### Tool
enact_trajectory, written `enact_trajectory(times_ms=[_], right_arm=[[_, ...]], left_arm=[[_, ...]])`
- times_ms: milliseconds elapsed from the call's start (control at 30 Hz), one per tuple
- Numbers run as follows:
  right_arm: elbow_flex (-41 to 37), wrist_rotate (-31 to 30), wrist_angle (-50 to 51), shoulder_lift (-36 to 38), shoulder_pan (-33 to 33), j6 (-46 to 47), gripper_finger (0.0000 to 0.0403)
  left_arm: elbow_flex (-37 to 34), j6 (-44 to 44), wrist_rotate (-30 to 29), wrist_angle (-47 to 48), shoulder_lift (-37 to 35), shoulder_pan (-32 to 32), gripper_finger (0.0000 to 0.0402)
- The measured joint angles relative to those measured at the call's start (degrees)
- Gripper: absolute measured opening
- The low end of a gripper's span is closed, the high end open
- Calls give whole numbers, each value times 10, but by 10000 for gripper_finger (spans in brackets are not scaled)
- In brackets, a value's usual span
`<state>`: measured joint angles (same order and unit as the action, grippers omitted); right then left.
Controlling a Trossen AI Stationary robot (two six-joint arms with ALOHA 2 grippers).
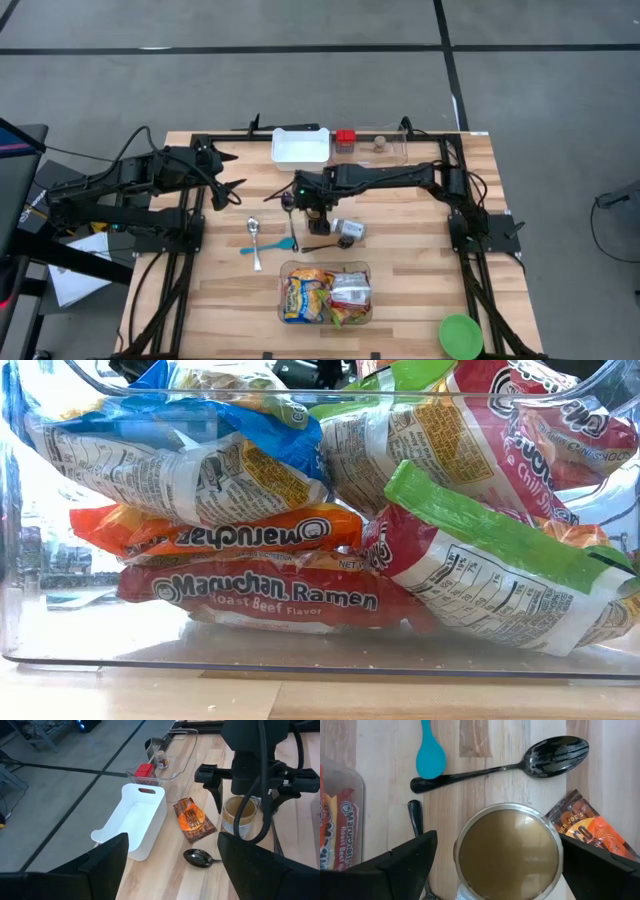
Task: Pick & Place Food Item
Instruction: Put the gold seasoning into the top transparent bin
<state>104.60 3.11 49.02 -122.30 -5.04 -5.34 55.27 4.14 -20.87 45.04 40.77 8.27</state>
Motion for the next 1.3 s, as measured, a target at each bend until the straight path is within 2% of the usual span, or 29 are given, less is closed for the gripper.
enact_trajectory(times_ms=[300, 800, 1033, 1300], right_arm=[[0, -2, -2, 0, -3, 9, 371], [0, -4, -2, 0, -4, 24, 294], [0, -6, 12, 2, -4, 24, 287], [-1, -24, 66, 21, -32, 73, 285]], left_arm=[[0, -1, 0, 0, 0, 0, 300], [0, -2, -1, 0, 0, 0, 300], [0, -6, -1, 0, 0, 0, 300], [0, -6, -1, 0, 0, 0, 300]])
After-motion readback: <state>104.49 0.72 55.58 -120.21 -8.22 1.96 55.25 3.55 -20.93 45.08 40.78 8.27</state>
